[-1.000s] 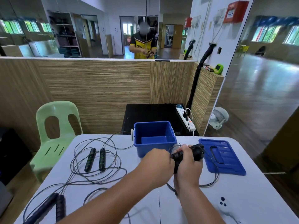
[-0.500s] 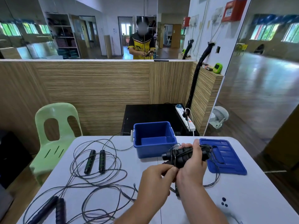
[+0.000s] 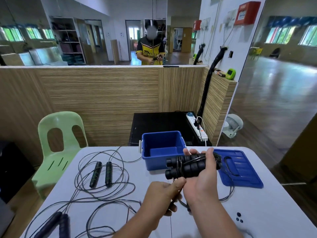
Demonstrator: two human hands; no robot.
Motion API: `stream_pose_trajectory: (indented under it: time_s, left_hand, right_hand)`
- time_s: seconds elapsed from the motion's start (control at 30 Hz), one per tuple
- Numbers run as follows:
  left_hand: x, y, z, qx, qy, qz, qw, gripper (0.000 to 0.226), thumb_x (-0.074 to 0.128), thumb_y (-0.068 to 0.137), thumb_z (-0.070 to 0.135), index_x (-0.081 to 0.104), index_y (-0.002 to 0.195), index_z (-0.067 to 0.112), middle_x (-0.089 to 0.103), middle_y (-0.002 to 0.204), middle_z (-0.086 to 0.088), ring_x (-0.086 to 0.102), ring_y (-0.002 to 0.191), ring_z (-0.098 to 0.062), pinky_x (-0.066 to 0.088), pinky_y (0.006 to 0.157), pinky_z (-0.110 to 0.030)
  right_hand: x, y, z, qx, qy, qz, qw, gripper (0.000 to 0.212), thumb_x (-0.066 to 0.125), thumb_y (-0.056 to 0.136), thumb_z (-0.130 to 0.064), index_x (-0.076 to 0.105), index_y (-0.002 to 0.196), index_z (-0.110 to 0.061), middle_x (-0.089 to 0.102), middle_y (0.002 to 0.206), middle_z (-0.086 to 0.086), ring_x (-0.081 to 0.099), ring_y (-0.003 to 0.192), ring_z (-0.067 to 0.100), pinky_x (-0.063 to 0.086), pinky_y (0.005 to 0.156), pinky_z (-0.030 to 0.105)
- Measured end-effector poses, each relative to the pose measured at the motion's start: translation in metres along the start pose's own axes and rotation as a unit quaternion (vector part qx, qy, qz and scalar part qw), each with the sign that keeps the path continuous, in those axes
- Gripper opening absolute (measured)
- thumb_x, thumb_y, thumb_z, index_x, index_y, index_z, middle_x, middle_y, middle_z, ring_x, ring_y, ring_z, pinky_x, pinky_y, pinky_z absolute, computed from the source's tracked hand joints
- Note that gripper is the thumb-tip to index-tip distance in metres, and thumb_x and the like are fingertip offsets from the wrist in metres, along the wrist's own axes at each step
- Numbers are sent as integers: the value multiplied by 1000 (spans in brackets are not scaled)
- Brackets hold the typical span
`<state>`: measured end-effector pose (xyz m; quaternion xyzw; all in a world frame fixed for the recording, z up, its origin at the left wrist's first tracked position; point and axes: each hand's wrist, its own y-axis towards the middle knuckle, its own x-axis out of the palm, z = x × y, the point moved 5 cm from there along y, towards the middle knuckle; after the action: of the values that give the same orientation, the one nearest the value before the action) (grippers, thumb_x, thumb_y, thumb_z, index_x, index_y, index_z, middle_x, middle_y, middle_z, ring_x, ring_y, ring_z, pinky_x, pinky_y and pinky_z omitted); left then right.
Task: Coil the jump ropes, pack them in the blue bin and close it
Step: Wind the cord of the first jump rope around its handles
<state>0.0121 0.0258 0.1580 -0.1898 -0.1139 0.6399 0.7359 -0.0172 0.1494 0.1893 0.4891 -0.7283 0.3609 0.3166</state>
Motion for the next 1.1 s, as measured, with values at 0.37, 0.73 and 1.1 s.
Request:
stream_pose_trajectory:
  time_s: [0.37, 0.73, 1.1]
  left_hand:
    - [-28, 1, 40, 279, 58, 50, 957, 98, 94, 70, 18, 38, 140, 57, 59, 119, 20, 68, 94, -2, 60, 67, -28]
    - [-35, 1, 61, 254, 88, -90, 959, 58, 81, 78, -1, 63, 118, 37, 67, 111, -5, 75, 76, -33, 60, 58, -40]
    - [-44, 8, 62, 238, 58, -73, 967, 52, 82, 78, 0, 67, 113, 37, 68, 109, -8, 69, 71, -23, 55, 55, -36]
  right_hand:
    - [-2, -11, 9, 111, -4, -32, 993, 80, 61, 77, -68, 60, 131, -9, 72, 122, 18, 69, 114, 41, 46, 101, 68]
    - [2, -20, 18, 174, -90, -126, 972, 76, 52, 85, -71, 60, 135, -14, 66, 129, 28, 61, 122, 48, 44, 102, 68]
    - [-10, -41, 28, 197, -333, -237, 891, 44, 59, 84, -22, 63, 124, -5, 72, 106, 20, 65, 91, 27, 48, 88, 46]
